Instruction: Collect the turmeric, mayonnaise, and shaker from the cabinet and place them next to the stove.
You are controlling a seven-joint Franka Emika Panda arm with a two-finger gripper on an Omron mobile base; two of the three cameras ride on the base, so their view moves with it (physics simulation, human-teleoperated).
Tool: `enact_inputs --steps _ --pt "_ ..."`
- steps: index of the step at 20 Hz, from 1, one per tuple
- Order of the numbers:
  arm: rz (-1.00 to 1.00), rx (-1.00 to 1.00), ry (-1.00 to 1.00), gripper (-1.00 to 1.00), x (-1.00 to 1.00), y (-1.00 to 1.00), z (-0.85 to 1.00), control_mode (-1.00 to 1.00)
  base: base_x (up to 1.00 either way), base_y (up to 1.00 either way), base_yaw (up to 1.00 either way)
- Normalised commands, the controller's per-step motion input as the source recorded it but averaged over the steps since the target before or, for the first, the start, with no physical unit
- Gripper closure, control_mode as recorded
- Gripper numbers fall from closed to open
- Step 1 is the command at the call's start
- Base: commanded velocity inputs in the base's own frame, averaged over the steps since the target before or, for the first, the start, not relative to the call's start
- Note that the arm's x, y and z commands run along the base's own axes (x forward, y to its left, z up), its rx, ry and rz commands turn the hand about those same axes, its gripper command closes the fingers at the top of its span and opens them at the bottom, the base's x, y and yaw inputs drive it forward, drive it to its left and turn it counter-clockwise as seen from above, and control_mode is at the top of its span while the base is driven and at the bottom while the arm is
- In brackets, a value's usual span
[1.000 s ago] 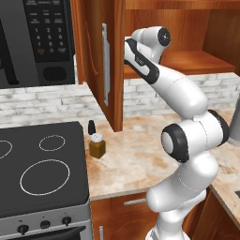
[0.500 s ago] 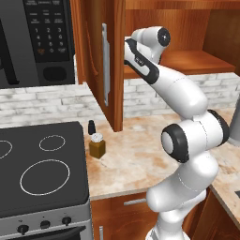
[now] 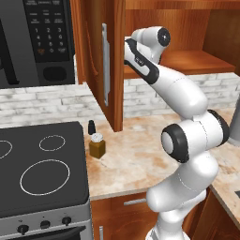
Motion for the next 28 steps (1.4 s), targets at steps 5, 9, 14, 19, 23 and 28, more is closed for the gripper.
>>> enact_inputs --steps 5,9,14,19,23,28 --pt "0.0 0.0 0.0 1.0 0.0 0.02 -0.02 -1.0 0.0 0.0 0.0" --pt "0.0 0.0 0.0 1.0 0.0 0.0 -0.03 -1.0 0.0 0.0 0.0" --pt "0.06 0.0 -0.02 1.0 -0.19 0.06 -0.09 -1.0 0.0 0.0 0.0" --pt "0.09 0.0 -0.12 1.0 -0.62 0.0 0.07 -1.0 0.0 0.0 0.0" --pt "0.04 0.0 -0.11 1.0 -0.78 -0.22 0.38 -1.0 0.0 0.0 0.0" --pt "0.06 0.0 -0.02 1.0 -0.88 -0.49 0.19 -1.0 0.0 0.0 0.0"
